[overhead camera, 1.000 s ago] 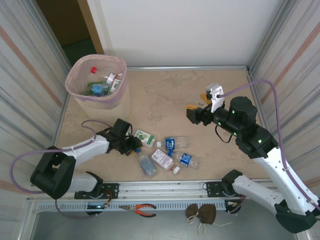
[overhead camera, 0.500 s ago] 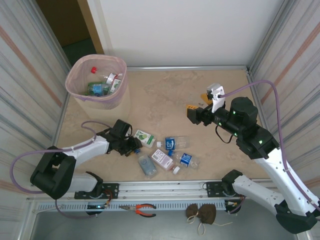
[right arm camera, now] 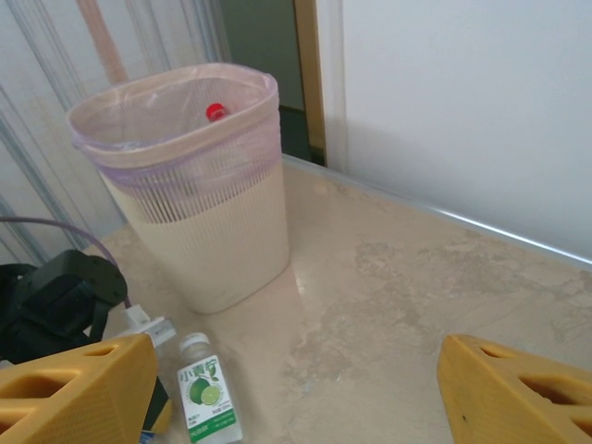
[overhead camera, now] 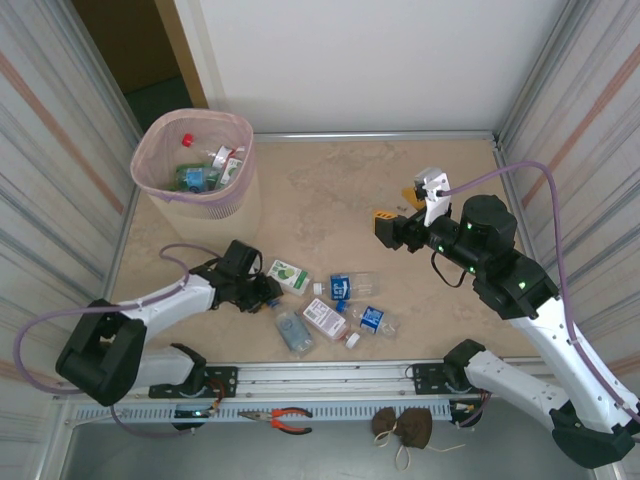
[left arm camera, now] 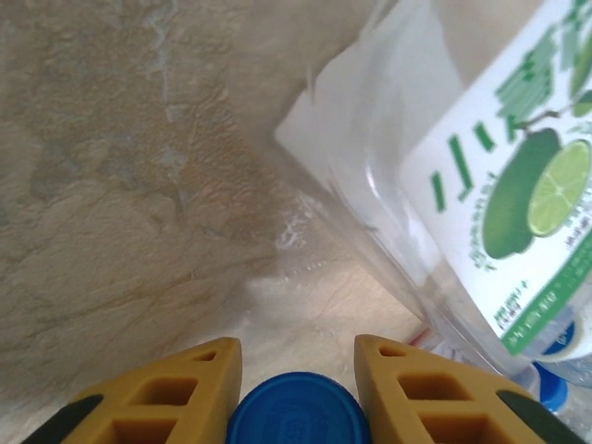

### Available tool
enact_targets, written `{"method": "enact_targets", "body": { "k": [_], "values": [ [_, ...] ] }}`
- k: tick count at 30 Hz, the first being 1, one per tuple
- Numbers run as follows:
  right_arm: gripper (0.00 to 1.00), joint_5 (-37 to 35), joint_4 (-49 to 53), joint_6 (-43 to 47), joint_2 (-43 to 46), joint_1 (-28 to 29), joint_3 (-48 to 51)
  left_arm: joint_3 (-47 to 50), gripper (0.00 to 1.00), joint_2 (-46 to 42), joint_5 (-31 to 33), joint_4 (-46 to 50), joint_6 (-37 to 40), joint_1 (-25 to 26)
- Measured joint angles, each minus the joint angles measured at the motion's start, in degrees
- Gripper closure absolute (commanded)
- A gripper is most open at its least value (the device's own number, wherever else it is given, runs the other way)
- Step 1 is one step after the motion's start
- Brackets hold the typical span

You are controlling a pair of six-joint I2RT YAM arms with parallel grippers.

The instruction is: Put the plastic bottles in the bin

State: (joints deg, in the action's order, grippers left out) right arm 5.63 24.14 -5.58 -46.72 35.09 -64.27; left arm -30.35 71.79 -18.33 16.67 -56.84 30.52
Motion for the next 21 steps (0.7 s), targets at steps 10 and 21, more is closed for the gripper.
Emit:
{"method": "enact_targets", "body": {
  "k": [10,21],
  "values": [
    [0.22,0.0,0.9,0.0,0.7,-0.3,0.0,-7.2,0.85,-13.4,3.5,13.4,6.6,0.0],
    [0.23,0.0,2.1,0.0,0.9,-0.3,-0.2,-26.6,0.92,-18.6,8.1,21.5,27.9,0.0]
  ]
}}
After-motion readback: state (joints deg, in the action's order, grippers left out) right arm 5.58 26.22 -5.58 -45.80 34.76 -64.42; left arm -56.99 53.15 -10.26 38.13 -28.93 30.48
